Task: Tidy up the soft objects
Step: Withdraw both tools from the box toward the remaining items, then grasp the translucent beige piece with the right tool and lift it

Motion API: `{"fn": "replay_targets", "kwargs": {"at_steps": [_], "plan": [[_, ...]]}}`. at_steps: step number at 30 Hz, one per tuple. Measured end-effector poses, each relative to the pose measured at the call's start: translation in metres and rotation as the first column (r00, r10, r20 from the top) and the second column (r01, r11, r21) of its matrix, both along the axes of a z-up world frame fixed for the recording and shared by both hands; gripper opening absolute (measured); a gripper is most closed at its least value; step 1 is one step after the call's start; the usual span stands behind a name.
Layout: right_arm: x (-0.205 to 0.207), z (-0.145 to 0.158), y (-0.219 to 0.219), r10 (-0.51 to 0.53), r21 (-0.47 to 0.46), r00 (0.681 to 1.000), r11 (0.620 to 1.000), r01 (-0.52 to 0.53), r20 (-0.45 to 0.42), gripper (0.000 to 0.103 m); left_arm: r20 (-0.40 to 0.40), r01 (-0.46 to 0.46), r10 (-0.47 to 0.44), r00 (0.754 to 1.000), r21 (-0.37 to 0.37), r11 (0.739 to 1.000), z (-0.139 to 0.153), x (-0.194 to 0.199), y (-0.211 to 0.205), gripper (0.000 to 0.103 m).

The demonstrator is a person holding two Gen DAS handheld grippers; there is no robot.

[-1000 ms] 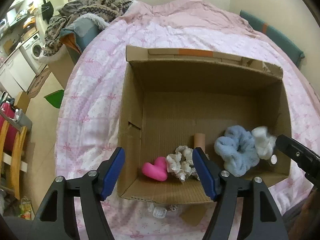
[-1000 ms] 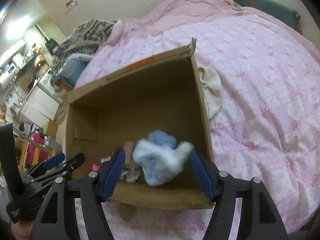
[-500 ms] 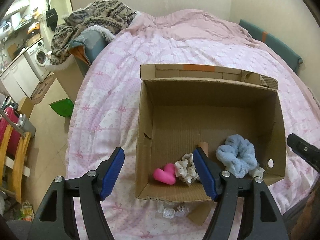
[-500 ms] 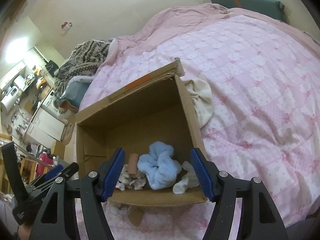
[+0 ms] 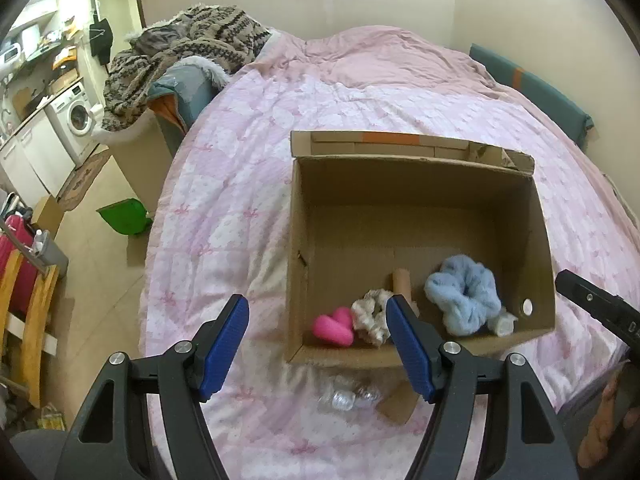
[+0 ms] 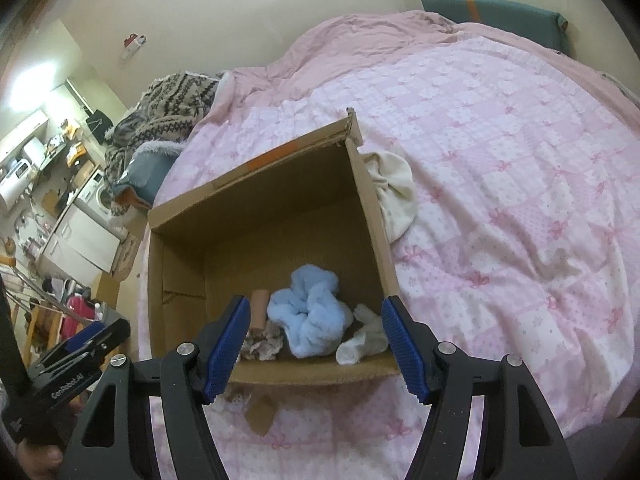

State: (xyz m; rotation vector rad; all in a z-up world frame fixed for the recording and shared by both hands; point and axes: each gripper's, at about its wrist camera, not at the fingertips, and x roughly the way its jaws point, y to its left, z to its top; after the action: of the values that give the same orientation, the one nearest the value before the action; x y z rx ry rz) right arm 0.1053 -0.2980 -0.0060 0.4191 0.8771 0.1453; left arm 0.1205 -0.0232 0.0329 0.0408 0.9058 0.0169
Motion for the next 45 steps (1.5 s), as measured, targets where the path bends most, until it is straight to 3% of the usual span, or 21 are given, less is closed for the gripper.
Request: {"fn": "replay_targets", "kwargs": {"at_steps": [7, 16, 20, 26, 34, 41, 43, 45], "plan": [[-0.014, -0.008, 0.016, 0.033, -0.015, 0.999, 0.999, -0.033, -0.027, 0.072, -0.021, -0.032, 0.031, 0.999, -0.037, 0.999, -0.006, -0.022, 0.015, 0.068], [-0.027, -0.027, 0.031, 0.058, -0.012, 0.994, 0.998, -0.06, -0.097, 0.072, -0.083, -0.08, 0.075, 0.994, -0.065, 0.995, -0.035, -0.04, 0.031, 0.068], [-0.031, -0.039, 0.038, 0.081, 0.017, 0.986, 0.997, -0.079, -0.143, 0.072, -0.055, -0.108, 0.105, 0.993, -0.057, 0.993, -0.033, -0.042, 0.036, 0.068], [-0.024, -0.06, 0.064, 0.168, -0.038, 0.959, 0.983, -0.181, -0.228, 0.072, -0.07, -0.16, 0.154, 0.986, -0.093, 0.983, -0.035, -0.039, 0.053, 0.068], [-0.019, -0.094, 0.113, 0.317, -0.065, 0.892, 0.932, -0.355, -0.323, 0.072, -0.118, -0.179, 0.165, 0.979, -0.121, 0.976, -0.047, -0.039, 0.064, 0.068], [-0.005, -0.125, 0.132, 0.269, -0.048, 0.891, 0.95, -0.307, -0.366, 0.071, -0.128, -0.188, 0.172, 0.977, -0.13, 0.973, -0.052, -0.043, 0.073, 0.069], [-0.002, -0.127, 0.134, 0.262, -0.058, 0.899, 0.952, -0.3, -0.35, 0.065, -0.134, -0.193, 0.176, 0.975, -0.129, 0.973, -0.055, -0.043, 0.076, 0.069], [0.001, -0.129, 0.138, 0.281, -0.05, 0.894, 0.947, -0.317, -0.349, 0.048, -0.144, -0.197, 0.178, 0.973, -0.131, 0.972, -0.058, -0.042, 0.078, 0.069]]}}
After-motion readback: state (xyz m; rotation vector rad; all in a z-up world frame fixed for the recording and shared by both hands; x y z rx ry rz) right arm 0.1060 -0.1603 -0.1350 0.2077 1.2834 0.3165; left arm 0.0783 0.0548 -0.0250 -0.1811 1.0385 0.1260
